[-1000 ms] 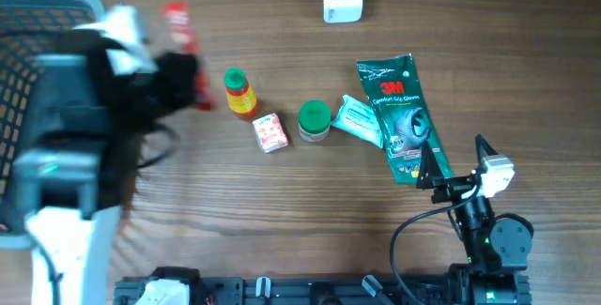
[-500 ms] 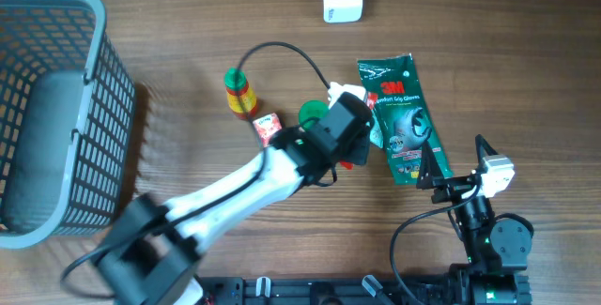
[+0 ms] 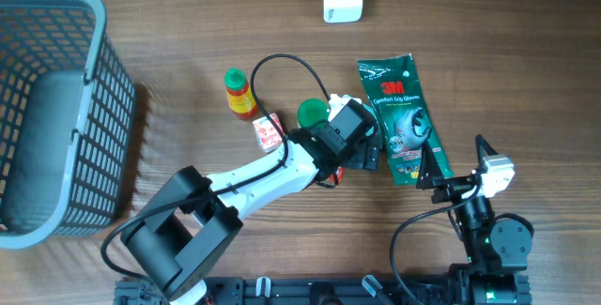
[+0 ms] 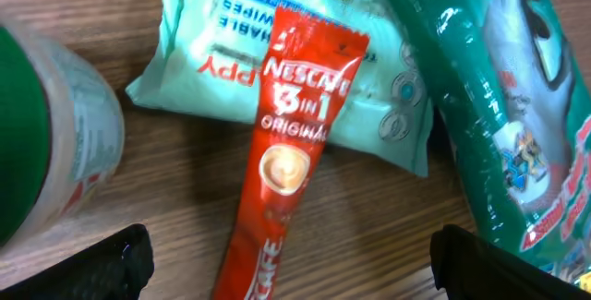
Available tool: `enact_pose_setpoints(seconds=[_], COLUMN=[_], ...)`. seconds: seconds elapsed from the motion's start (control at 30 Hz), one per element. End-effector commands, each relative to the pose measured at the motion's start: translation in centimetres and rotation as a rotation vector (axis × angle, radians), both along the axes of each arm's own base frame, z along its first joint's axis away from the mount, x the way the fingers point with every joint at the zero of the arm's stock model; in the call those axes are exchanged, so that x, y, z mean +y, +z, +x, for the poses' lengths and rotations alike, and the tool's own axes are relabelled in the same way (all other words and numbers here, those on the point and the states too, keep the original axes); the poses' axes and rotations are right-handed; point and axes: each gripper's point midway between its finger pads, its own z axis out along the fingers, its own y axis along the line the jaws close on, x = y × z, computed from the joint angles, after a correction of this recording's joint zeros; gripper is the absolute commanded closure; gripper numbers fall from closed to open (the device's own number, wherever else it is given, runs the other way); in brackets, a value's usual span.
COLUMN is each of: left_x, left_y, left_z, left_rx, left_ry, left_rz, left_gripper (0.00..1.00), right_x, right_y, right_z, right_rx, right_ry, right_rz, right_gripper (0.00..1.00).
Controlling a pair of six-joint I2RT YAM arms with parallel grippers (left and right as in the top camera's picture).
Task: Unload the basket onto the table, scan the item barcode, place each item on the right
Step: 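Carry the Nescafe stick out and lay it beside the jar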
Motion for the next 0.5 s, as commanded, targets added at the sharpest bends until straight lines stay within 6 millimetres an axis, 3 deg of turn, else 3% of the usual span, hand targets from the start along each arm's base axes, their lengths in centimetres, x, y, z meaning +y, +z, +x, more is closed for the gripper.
enact_pose_setpoints(seconds=[0.0,0.13,0.23,0.47], left_x=[0.1,2.4,6.0,16.0], left_y=[5.3,15.5,22.6,31.8], left_z=[1.6,4.6,5.4,4.1], left_rx=[-0.065,-0.258,-0.406,-0.683], left_ry=[0.039,0.139,0.234,0.385], left_rz=[-0.061,-0.154,-0.232,-0.18], left_gripper=[0.0,0.0,0.0,0.0], right_x=[-0.2,-0.2,-0.2,-0.2], right_y=[0.1,0.1,0.1,0.1], right_z=[0.0,0.0,0.0,0.0], right_rx=[-0.006,-0.006,-0.006,-0.006], right_ry=[-0.013,-0.013,-0.013,-0.013], right_rz=[-0.013,-0.013,-0.013,-0.013], right_gripper=[0.0,0.0,0.0,0.0])
